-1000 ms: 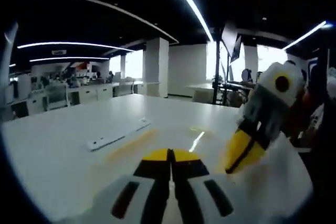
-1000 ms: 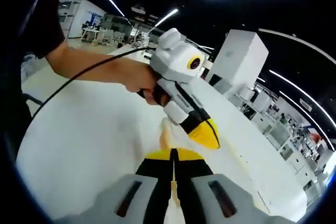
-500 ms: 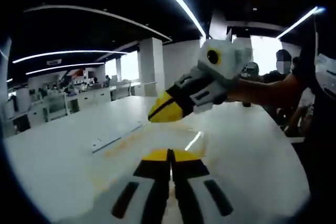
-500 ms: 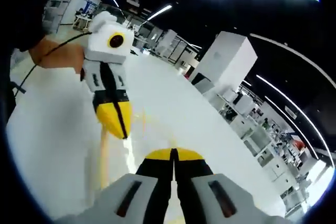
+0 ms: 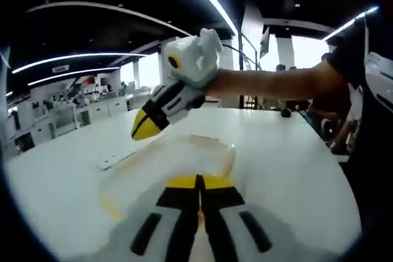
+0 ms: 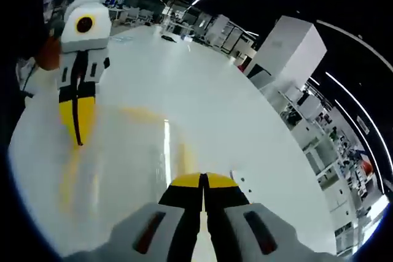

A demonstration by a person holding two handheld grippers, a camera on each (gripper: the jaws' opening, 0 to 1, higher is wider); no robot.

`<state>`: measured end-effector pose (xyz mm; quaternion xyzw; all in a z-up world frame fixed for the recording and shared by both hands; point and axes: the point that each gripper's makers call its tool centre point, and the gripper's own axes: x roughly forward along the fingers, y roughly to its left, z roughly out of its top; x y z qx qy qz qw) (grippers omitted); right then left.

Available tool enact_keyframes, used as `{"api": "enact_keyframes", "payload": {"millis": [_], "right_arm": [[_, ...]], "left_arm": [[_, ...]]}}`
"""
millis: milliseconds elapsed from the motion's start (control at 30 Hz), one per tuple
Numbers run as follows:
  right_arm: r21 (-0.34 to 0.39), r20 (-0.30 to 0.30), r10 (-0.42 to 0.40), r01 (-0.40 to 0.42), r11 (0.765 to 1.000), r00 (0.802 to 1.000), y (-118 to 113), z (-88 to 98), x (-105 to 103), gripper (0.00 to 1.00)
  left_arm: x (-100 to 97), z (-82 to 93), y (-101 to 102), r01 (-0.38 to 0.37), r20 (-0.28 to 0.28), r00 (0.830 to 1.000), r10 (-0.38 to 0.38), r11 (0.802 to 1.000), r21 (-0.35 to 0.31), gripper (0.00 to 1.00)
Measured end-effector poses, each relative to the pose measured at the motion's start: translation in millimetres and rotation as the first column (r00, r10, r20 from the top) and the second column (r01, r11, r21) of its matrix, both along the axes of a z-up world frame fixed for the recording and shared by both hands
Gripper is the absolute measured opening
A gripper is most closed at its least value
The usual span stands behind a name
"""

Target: Snap each plastic latch of the storage box into its locked position after aligning the lid with the box until every specified latch is closed and the lid sits flush.

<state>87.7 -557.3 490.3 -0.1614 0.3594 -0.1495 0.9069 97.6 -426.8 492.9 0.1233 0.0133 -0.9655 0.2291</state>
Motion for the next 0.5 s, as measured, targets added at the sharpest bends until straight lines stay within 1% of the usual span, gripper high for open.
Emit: {"api": "enact_keyframes", "payload": {"millis": [33, 100, 133, 267, 367, 500], "right_arm": [[0.022, 0.0, 0.004, -0.004, 1.0, 1.0, -1, -2.1, 1, 0.0], [0.049, 0.002, 0.013, -0.013, 0.999, 1.0, -10, -4.8, 3, 0.0], [0.074, -0.008, 0.018, -0.018, 0.997, 1.0, -12, -8.0, 3, 0.0], [0.134, -0.038, 0.033, -0.027, 0.991, 0.999, -23, -16.5, 3, 0.0], [0.207, -0.044, 0.064, -0.053, 0.977, 0.997, -23, -21.7, 6, 0.0], [0.237, -0.078, 0.1, -0.079, 0.968, 0.992, -28, -29.5, 8, 0.0]], "left_arm": [[0.3, -0.3, 1, -0.002, 0.006, 1.0, 0.002, 1.0, -0.005, 0.0], [1.1, 0.9, 2, -0.004, 0.012, 1.0, 0.004, 1.0, -0.014, 0.0], [1.1, 1.5, 3, -0.002, 0.01, 1.0, 0.002, 1.0, -0.011, 0.0], [1.9, 1.4, 6, 0.001, 0.012, 1.0, -0.001, 1.0, -0.006, 0.0], [3.0, -1.1, 6, 0.004, 0.02, 1.0, -0.004, 1.0, 0.0, 0.0], [2.8, 0.4, 6, 0.008, -0.004, 1.0, -0.008, 1.0, 0.011, 0.0]]}}
